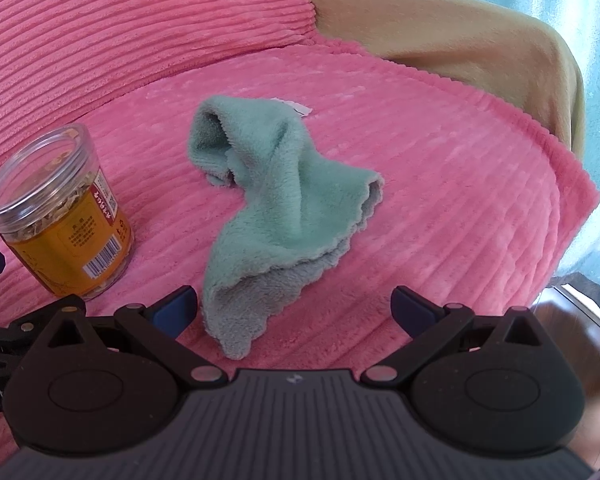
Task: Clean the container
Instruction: 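Move the left tool toward the clear orange-labelled jar while the right tool approaches the green cloth, then grasp the jar with the left tool while the right tool grasps the green cloth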
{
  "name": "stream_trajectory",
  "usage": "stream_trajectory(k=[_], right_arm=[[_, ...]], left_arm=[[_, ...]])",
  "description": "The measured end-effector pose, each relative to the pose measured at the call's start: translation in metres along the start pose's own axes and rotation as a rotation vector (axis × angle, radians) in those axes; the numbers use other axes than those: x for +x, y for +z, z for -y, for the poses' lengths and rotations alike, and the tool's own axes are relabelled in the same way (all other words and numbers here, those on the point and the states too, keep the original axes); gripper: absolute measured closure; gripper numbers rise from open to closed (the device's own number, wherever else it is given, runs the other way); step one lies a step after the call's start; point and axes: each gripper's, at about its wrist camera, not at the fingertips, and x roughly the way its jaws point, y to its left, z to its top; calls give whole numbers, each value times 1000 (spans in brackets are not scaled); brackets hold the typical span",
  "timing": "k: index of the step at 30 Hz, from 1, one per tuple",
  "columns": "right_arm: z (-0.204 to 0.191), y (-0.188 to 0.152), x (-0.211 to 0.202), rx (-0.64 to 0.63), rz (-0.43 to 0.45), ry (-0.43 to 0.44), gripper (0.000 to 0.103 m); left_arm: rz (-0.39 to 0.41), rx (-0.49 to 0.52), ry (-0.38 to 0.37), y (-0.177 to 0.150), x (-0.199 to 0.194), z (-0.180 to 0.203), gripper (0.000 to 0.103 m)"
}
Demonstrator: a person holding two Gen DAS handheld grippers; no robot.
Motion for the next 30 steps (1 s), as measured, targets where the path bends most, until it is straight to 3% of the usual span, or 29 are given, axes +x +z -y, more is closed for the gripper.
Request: stream_trajectory(k=[18,30], right_arm=[[7,4,-3,0,38,-5,1],[22,14,-8,13,105,67,1]], left_arm=[[25,-5,-11,6,5,6,1],[95,14,-34,17,8,15,2]])
